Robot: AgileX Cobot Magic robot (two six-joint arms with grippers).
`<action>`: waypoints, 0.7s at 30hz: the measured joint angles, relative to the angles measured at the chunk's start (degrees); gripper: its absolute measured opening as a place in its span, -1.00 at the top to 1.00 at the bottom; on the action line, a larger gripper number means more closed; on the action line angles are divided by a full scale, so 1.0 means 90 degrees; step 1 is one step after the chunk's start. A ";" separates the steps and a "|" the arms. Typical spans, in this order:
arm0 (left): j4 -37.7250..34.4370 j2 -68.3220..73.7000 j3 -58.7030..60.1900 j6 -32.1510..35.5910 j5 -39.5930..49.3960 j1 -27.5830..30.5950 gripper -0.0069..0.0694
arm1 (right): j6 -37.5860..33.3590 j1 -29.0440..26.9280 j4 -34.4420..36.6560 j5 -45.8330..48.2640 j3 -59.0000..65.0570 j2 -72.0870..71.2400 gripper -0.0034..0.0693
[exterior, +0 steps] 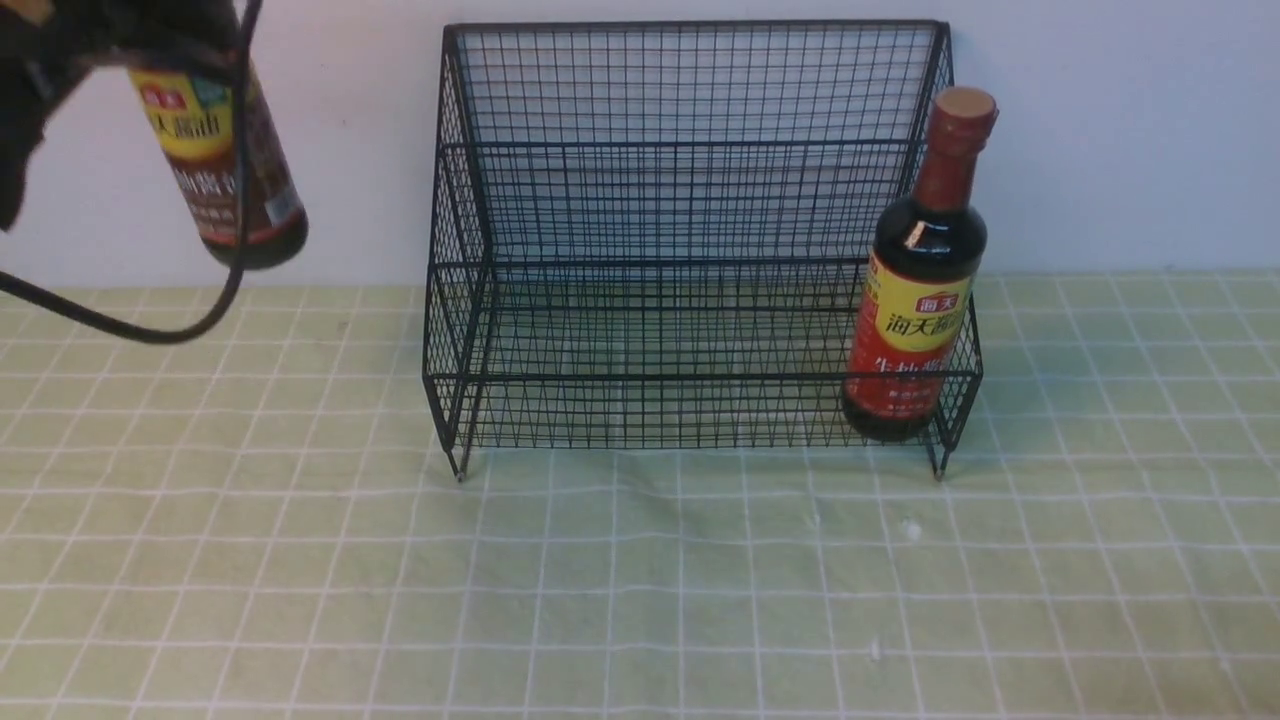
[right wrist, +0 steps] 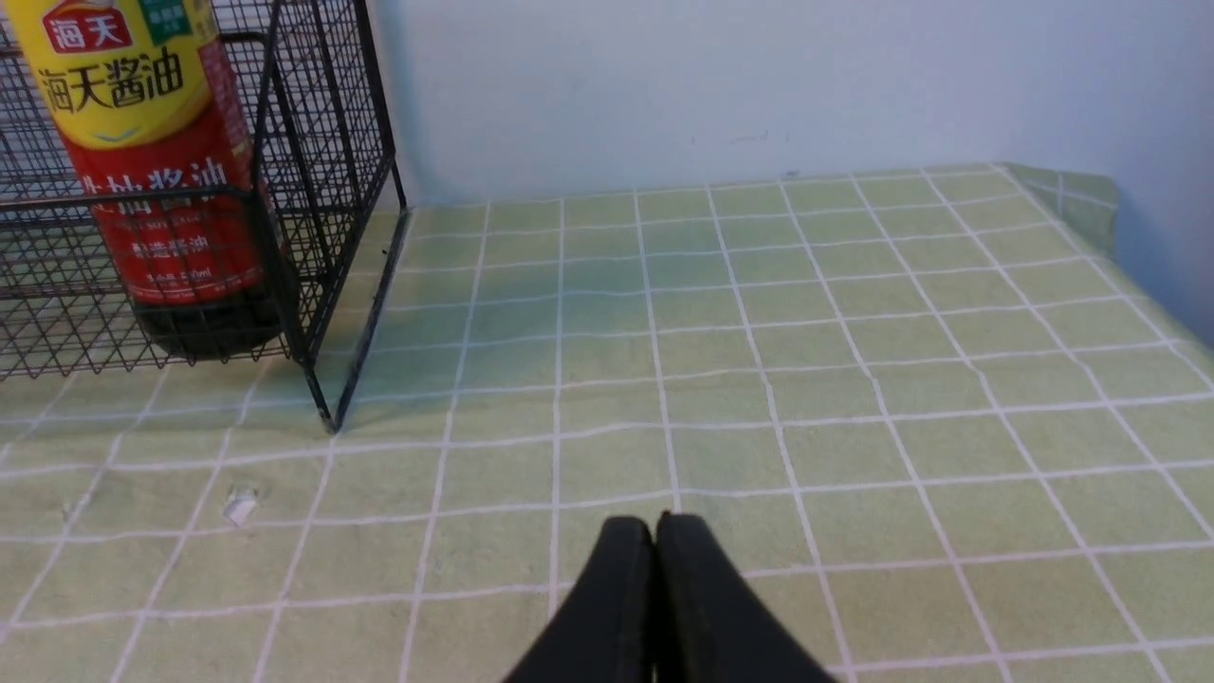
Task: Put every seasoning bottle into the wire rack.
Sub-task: Use the left arm to put the condiment bottle back on the shelf
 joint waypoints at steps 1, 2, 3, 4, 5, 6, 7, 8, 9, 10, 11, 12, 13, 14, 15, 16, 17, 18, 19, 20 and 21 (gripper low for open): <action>0.0006 -0.0030 -0.0096 0.0000 0.0031 -0.0037 0.15 | 0.0000 0.0000 0.0000 0.0000 0.0000 0.0000 0.94; 0.0012 -0.0057 -0.0226 0.0000 0.0093 -0.0136 0.15 | 0.0000 0.0000 0.0000 0.0000 0.0000 0.0000 0.94; 0.0020 -0.0070 -0.0482 0.0000 0.0185 -0.0301 0.15 | 0.0000 0.0000 0.0000 0.0000 0.0000 0.0000 0.94; 0.0025 -0.0061 -0.0635 -0.0007 0.0274 -0.0430 0.15 | 0.0000 0.0000 0.0000 0.0000 0.0000 0.0000 0.94; 0.0025 -0.0042 -0.0740 -0.0014 0.0337 -0.0537 0.15 | 0.0000 0.0000 0.0000 0.0000 0.0000 0.0000 0.94; 0.0025 -0.0007 -0.0868 -0.0036 0.0405 -0.0672 0.15 | 0.0000 0.0000 0.0000 0.0000 0.0000 0.0000 0.94; 0.0025 0.0080 -0.1044 -0.0053 0.0443 -0.0859 0.15 | 0.0000 0.0000 0.0000 0.0000 0.0000 0.0000 0.94; 0.0025 0.0109 -0.1094 -0.0060 0.0451 -0.0912 0.15 | 0.0000 0.0000 0.0000 0.0000 0.0000 0.0000 0.94; 0.0025 0.0220 -0.1237 -0.0060 0.0451 -0.1055 0.15 | 0.0000 0.0000 0.0000 0.0000 0.0000 0.0000 0.94; 0.0025 0.0303 -0.1325 -0.0060 0.0451 -0.1136 0.15 | -0.0006 0.0000 0.0000 0.0000 0.0000 0.0000 0.94; 0.0025 0.0368 -0.1402 -0.0065 0.0451 -0.1210 0.15 | -0.0006 0.0000 0.0000 0.0000 0.0000 0.0000 0.94; 0.0025 0.0560 -0.1515 -0.0067 0.0451 -0.1315 0.15 | -0.0006 0.0000 0.0000 0.0000 0.0000 0.0000 0.94; 0.0025 0.0637 -0.1557 -0.0067 0.0451 -0.1363 0.15 | -0.0006 0.0000 0.0000 0.0000 0.0000 0.0000 0.94; 0.0025 0.0663 -0.1569 -0.0067 0.0451 -0.1363 0.15 | -0.0006 0.0000 0.0000 0.0000 0.0000 0.0000 0.94; 0.0025 0.0905 -0.1654 -0.0072 0.0445 -0.1443 0.15 | -0.0006 0.0000 0.0000 0.0000 0.0000 0.0000 0.94; 0.0025 0.0905 -0.1654 -0.0072 0.0445 -0.1444 0.15 | -0.0006 0.0000 0.0000 0.0000 0.0000 0.0000 0.94; 0.0025 0.1045 -0.1684 -0.0072 0.0435 -0.1461 0.15 | -0.0006 0.0000 0.0000 0.0000 0.0000 0.0000 0.94; 0.0025 0.1203 -0.1691 -0.0090 0.0414 -0.1486 0.15 | -0.0006 0.0000 0.0000 0.0000 0.0000 0.0000 0.94; 0.0025 0.1349 -0.1693 -0.0109 0.0406 -0.1486 0.15 | -0.0006 0.0000 0.0000 0.0000 0.0000 0.0000 0.94; 0.0025 0.1462 -0.1693 -0.0129 0.0412 -0.1486 0.15 | -0.0006 0.0000 0.0000 0.0000 0.0000 0.0000 0.94; 0.0025 0.1572 -0.1693 -0.0168 0.0430 -0.1486 0.15 | -0.0006 0.0000 0.0000 0.0000 0.0000 0.0000 0.94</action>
